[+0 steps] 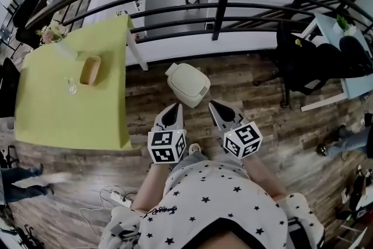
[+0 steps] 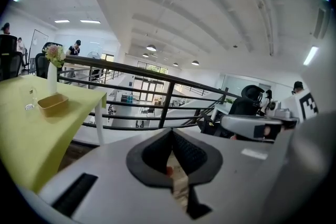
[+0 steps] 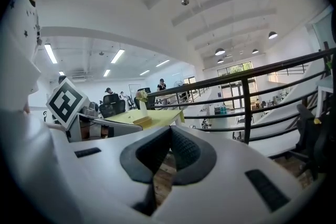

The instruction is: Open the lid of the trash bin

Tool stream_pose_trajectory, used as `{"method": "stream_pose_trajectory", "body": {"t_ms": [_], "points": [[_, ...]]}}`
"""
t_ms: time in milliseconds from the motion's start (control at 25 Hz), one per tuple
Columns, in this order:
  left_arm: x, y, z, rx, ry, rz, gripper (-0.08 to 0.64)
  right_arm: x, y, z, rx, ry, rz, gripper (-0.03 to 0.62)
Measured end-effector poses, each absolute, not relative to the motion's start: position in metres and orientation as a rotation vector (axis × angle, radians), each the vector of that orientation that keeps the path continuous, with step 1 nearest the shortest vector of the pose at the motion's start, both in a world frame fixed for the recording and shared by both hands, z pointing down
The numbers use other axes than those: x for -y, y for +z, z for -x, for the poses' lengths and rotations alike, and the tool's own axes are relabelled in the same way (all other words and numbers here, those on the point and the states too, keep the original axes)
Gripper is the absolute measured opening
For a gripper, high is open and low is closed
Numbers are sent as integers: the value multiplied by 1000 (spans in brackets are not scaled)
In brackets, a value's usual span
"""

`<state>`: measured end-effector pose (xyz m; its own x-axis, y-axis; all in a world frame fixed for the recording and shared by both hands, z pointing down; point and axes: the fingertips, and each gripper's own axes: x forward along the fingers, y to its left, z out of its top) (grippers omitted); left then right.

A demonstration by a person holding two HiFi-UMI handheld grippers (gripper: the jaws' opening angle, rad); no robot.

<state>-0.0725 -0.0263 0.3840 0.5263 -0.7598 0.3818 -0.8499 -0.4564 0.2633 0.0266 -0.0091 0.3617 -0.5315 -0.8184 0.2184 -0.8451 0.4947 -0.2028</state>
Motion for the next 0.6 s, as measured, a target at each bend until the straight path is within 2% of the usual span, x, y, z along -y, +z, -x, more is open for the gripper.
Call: {"method": "stream_pose_trajectory", "body": {"t_ms": [600], "points": [[81, 450, 93, 1345, 334, -2185, 11, 78, 422, -23, 2561, 560, -1382, -5]]}}
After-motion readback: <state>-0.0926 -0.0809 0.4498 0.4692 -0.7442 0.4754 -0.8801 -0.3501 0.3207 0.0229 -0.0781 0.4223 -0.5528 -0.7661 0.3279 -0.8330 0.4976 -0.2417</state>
